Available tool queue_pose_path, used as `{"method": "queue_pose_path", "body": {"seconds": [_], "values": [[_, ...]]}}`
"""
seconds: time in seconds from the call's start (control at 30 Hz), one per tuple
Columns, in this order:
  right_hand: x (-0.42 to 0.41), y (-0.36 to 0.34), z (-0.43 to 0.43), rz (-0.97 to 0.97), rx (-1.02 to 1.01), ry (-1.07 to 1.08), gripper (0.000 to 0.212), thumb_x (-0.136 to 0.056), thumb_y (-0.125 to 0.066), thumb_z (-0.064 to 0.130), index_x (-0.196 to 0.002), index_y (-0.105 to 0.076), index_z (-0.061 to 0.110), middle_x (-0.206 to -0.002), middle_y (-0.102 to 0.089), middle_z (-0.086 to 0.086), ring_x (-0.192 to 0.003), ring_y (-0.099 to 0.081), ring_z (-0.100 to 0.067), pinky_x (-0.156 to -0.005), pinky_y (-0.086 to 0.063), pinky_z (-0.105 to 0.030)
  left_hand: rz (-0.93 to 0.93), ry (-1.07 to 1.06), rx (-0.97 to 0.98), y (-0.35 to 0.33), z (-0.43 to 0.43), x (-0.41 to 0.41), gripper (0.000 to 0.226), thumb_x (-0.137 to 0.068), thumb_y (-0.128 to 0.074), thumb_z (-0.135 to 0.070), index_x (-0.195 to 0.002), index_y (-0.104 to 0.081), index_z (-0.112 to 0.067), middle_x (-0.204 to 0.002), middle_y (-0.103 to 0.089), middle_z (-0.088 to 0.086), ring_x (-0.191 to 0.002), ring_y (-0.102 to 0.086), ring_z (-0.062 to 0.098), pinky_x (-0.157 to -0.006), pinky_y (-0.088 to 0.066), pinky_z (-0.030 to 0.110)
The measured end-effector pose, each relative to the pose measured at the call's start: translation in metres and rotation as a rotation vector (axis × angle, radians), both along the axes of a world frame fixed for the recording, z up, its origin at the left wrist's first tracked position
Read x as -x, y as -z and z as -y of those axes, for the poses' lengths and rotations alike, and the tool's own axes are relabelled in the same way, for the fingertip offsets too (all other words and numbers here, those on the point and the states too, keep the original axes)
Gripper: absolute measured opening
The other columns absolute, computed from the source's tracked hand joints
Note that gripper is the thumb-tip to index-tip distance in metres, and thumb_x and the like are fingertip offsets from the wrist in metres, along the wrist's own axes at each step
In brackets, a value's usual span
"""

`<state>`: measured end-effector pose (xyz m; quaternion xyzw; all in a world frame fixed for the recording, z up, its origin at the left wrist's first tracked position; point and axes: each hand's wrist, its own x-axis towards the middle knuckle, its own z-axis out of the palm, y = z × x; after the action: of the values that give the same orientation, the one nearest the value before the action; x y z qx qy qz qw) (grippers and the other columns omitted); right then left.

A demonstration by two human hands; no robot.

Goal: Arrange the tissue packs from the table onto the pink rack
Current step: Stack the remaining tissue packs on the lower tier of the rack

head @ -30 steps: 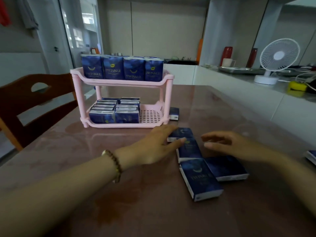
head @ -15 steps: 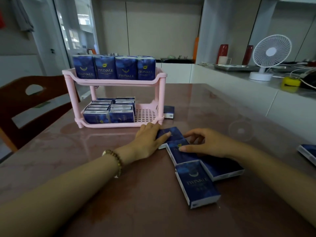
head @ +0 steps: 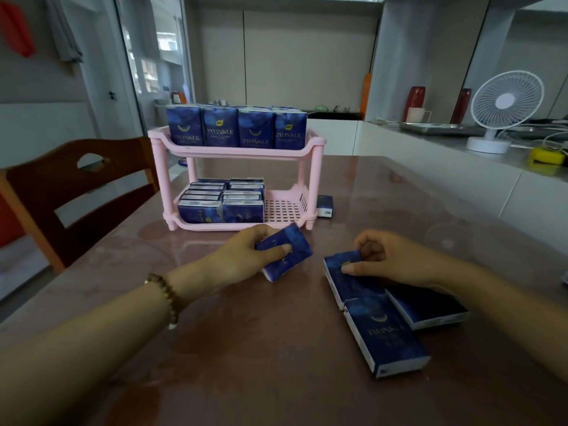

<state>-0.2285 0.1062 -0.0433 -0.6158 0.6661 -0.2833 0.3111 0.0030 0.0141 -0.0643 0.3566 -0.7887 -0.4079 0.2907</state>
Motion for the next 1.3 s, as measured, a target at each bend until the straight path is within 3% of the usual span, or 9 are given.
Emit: {"method": "queue_pose_path", "body": {"seconds": [0.13, 0.27, 0.37, 0.53, 0.73, 0.9, 1.0, 1.13, 1.3], "values": [[-0.016, -0.016, 0.007, 0.249, 0.196, 0.000, 0.017, -0.079, -0.070, 0.015, -0.081, -0.053, 0.015, -0.083, -0.066, -0.001, -0.077, -0.063, -0.015, -0.059, -0.054, -0.019, -0.232, -0.132, -0.150, 0.003, -0.004, -0.001, 0.015, -0.094, -0.051, -0.020, -0.096, -0.044, -0.007, -0.079, -0.054, 0.002, -0.068, -0.057, 0.008, -0.056, -0.051, 0.016], [-0.040, -0.023, 0.022, 0.541, 0.276, -0.016, 0.013, -0.081, -0.066, 0.012, -0.086, -0.054, 0.012, -0.087, -0.068, -0.005, -0.075, -0.067, -0.015, -0.063, -0.059, -0.024, -0.351, -0.099, -0.327, -0.009, -0.009, -0.001, 0.020, -0.098, -0.039, -0.033, -0.095, -0.050, -0.017, -0.092, -0.062, 0.004, -0.076, -0.064, 0.018, -0.066, -0.057, 0.029], [-0.059, -0.020, 0.036, 0.489, 0.361, -0.017, 0.016, -0.080, -0.068, 0.012, -0.086, -0.053, 0.010, -0.089, -0.064, -0.010, -0.076, -0.064, -0.021, -0.068, -0.058, -0.032, -0.327, -0.031, -0.358, -0.015, -0.012, -0.003, 0.033, -0.093, -0.046, -0.043, -0.107, -0.056, -0.015, -0.082, -0.072, -0.004, -0.073, -0.071, 0.013, -0.070, -0.060, 0.030], [-0.072, -0.022, 0.052, 0.442, 0.417, -0.063, 0.019, -0.078, -0.070, 0.017, -0.083, -0.053, 0.013, -0.079, -0.062, -0.002, -0.061, -0.059, -0.010, -0.060, -0.053, -0.026, -0.337, 0.036, -0.241, -0.020, -0.011, -0.022, 0.030, -0.091, -0.057, -0.020, -0.120, -0.056, -0.013, -0.101, -0.069, 0.003, -0.081, -0.069, 0.009, -0.068, -0.057, 0.022], [-0.043, -0.025, 0.063, 0.117, 0.762, 0.117, 0.036, -0.075, -0.074, 0.025, -0.100, -0.048, 0.025, -0.102, -0.054, 0.012, -0.085, -0.054, 0.001, -0.071, -0.048, -0.014, -0.455, -0.187, -0.093, -0.042, 0.021, -0.027, 0.037, -0.081, -0.070, -0.016, -0.112, -0.057, -0.001, -0.104, -0.070, 0.015, -0.088, -0.067, 0.021, -0.082, -0.055, 0.031], [-0.024, 0.002, 0.066, -0.043, 0.661, 0.039, 0.031, -0.081, -0.066, 0.025, -0.099, -0.048, 0.043, -0.132, -0.035, 0.012, -0.126, -0.037, -0.007, -0.107, -0.034, -0.034, -0.376, -0.172, 0.007, -0.046, 0.042, -0.025, 0.035, -0.080, -0.070, -0.015, -0.111, -0.058, -0.003, -0.105, -0.069, 0.013, -0.091, -0.065, 0.022, -0.081, -0.054, 0.029], [-0.022, 0.009, 0.064, -0.094, 0.441, -0.126, 0.039, -0.083, -0.055, 0.041, -0.115, -0.040, 0.055, -0.138, -0.017, 0.028, -0.126, -0.016, 0.014, -0.109, -0.017, -0.021, -0.342, -0.167, 0.076, -0.045, 0.053, -0.020, 0.033, -0.082, -0.069, -0.013, -0.111, -0.058, -0.002, -0.099, -0.068, 0.007, -0.080, -0.065, 0.006, -0.068, -0.053, 0.014], [-0.021, 0.015, 0.073, -0.284, 0.229, -0.257, 0.063, -0.075, -0.043, 0.063, -0.131, -0.013, 0.060, -0.140, 0.011, 0.035, -0.130, 0.003, 0.010, -0.109, -0.008, -0.024, -0.229, -0.179, 0.201, -0.040, 0.069, -0.009, 0.038, -0.082, -0.070, -0.024, -0.116, -0.058, -0.012, -0.103, -0.066, -0.001, -0.085, -0.063, 0.004, -0.070, -0.052, 0.012], [-0.020, 0.031, 0.085, -0.180, 0.328, -0.269, 0.067, -0.088, -0.057, 0.041, -0.144, -0.024, 0.026, -0.154, -0.021, -0.001, -0.142, -0.020, -0.019, -0.115, -0.022, -0.032, -0.200, -0.140, 0.223, -0.041, 0.088, 0.007, 0.040, -0.085, -0.066, -0.022, -0.122, -0.054, -0.011, -0.115, -0.062, 0.005, -0.095, -0.061, 0.009, -0.078, -0.056, 0.020]]}}
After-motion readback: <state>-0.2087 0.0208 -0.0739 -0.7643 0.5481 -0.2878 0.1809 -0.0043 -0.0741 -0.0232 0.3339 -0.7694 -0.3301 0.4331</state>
